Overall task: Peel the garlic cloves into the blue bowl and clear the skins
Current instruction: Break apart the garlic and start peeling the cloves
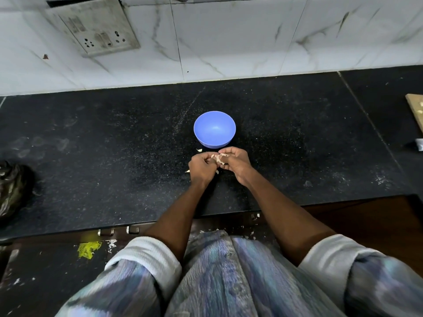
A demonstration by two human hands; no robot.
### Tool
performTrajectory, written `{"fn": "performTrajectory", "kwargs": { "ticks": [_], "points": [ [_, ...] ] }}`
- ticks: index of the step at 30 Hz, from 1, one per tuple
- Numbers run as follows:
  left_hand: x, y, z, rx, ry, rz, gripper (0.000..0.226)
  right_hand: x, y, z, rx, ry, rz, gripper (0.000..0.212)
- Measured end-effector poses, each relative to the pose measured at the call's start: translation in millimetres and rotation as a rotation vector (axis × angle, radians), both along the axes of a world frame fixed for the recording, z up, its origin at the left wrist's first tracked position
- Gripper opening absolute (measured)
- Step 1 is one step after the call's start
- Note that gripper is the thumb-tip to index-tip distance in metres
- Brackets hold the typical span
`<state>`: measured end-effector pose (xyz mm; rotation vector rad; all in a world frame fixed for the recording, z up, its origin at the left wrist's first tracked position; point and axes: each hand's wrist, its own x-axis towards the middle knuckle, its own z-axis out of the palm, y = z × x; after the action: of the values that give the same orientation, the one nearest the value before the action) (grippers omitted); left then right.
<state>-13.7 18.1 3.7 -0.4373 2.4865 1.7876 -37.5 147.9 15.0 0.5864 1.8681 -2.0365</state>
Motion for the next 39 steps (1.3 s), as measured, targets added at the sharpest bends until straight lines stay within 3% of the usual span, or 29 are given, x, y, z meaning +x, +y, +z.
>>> {"fn": "performTrajectory", "kwargs": {
  "ticks": [3, 6, 10, 14, 19, 26, 32, 39],
  "points": [
    [-1.3, 1.2, 2.2, 0.128, -0.062, 0.05, 0.033, 0.1, 0.2, 1.6, 0.0, 0.023, 0.019, 0.023],
    [-1.9, -0.4, 0.5, 0.277, -0.104, 0.064, 0.019, 1.1, -0.1, 3.0, -0.016, 0.031, 0.027, 0.023],
    [-2.6, -5.0, -2.6, 0.22, -0.092, 0.141, 0.005, 1.1, 2.4, 1.1, -0.056, 0.016, 0.038, 0.021],
    [-6.0, -9.6, -5.8, 0.246, -0.124, 0.208, 0.009, 0.6, 4.9, -1.1, -0.14, -0.024, -0.008, 0.022],
    [-3.2, -6.3, -9.5, 0.315, -0.149, 0.152, 0.014, 2.2, 3.4, 0.0, -0.154, -0.028, -0.006, 0.027],
    [-1.8, -1.9, -5.6, 0.189, -0.098, 0.008, 0.005, 1.6, 3.0, -4.5, 0.046, -0.007, 0.003, 0.025],
    [-5.8, -4.0, -4.3, -0.067, -0.047, 0.112, 0.024, 3.1, 7.8, -3.7, -0.144, -0.019, -0.007, 0.026],
    [-0.8, -7.9, -5.0, -0.078, 0.064, -0.004, 0.011, 4.7, 6.4, -1.3, -0.172, 0.006, 0.008, 0.03]
  ]
}}
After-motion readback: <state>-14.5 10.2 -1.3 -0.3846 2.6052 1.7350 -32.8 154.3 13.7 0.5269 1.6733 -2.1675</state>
